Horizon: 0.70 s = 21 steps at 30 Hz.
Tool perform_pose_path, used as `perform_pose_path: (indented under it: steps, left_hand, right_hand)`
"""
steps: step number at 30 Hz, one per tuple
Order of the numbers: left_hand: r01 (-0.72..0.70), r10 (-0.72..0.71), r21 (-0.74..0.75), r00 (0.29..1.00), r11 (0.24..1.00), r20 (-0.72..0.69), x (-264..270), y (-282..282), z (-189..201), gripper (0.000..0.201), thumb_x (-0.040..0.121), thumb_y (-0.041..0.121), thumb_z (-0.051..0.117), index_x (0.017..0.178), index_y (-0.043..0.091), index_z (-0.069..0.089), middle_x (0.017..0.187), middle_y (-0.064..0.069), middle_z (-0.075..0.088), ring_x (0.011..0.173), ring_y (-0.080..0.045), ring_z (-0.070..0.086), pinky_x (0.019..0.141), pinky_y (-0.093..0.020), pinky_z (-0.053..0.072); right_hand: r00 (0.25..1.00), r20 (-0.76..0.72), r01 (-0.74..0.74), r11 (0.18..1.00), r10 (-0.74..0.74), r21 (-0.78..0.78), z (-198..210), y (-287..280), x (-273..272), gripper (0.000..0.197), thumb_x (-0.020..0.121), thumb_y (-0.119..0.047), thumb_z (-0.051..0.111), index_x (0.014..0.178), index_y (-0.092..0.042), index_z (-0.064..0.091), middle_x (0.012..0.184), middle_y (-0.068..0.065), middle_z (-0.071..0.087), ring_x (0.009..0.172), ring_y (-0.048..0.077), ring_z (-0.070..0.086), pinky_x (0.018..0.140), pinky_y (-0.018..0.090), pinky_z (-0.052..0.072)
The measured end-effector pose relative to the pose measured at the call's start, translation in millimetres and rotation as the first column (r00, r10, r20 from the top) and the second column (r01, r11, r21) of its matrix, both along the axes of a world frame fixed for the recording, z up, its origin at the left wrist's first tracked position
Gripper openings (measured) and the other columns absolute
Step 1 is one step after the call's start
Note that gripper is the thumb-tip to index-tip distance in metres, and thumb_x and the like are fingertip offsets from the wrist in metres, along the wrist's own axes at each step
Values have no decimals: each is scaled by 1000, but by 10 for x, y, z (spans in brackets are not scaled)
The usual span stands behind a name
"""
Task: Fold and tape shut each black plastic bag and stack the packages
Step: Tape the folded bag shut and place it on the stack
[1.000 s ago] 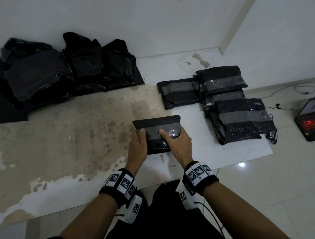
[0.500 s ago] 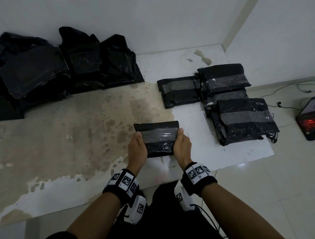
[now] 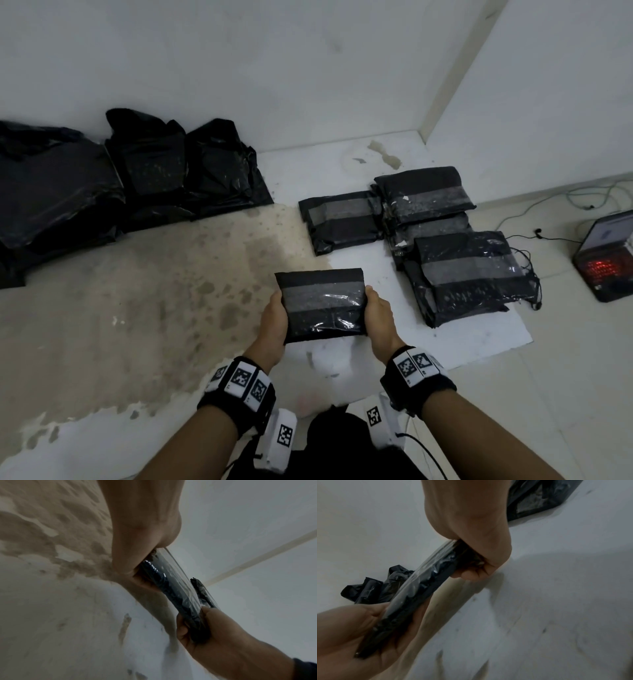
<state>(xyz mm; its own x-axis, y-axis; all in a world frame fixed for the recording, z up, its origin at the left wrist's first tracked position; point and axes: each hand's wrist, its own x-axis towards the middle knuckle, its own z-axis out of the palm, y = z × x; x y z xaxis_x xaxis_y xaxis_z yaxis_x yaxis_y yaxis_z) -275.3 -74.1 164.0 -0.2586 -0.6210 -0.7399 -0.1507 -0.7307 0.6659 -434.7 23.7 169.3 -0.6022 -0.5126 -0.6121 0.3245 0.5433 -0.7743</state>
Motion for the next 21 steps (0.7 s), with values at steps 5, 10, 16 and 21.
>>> perform_pose_path:
  steps: [5, 10, 16, 21]
  left_hand:
    - [217, -207, -162, 975, 963, 79, -197, -25, 35, 51, 103, 61, 28, 112, 26, 64, 107, -1, 69, 98, -16, 67, 88, -30, 54]
    - [249, -231, -231, 968, 941, 100, -346, -45, -32, 38, 107, 49, 33, 115, 24, 61, 112, 0, 67, 103, -17, 64, 89, -29, 51]
    - [272, -226, -301, 958, 914, 178, -490, -102, -166, 42, 106, 49, 33, 112, 21, 64, 109, -6, 70, 98, -20, 67, 91, -36, 55]
    - [548, -330, -364, 793, 753, 512, -610, -80, -129, 57, 103, 60, 26, 98, 21, 67, 87, -2, 70, 80, -20, 67, 71, -33, 54]
  right_hand:
    - [978, -143, -147, 988, 151, 40, -72, -7, -307, 60, 105, -58, 28, 110, -17, 73, 106, 3, 74, 102, 18, 69, 96, 40, 54]
    - [839, -479, -243, 965, 258, 95, -27, 13, -458, 53, 105, -55, 28, 100, -16, 63, 99, 6, 66, 98, 29, 62, 84, 39, 50]
    - [130, -883, -499, 799, 450, 334, -93, 170, -335, 62, 106, -50, 34, 155, -13, 37, 155, 18, 38, 143, 32, 35, 115, 44, 35]
    - [-86, -757, -559, 598, 648, 575, -310, 191, -316, 66, 101, -57, 37, 155, -21, 35, 160, 16, 35, 147, 35, 36, 114, 49, 38]
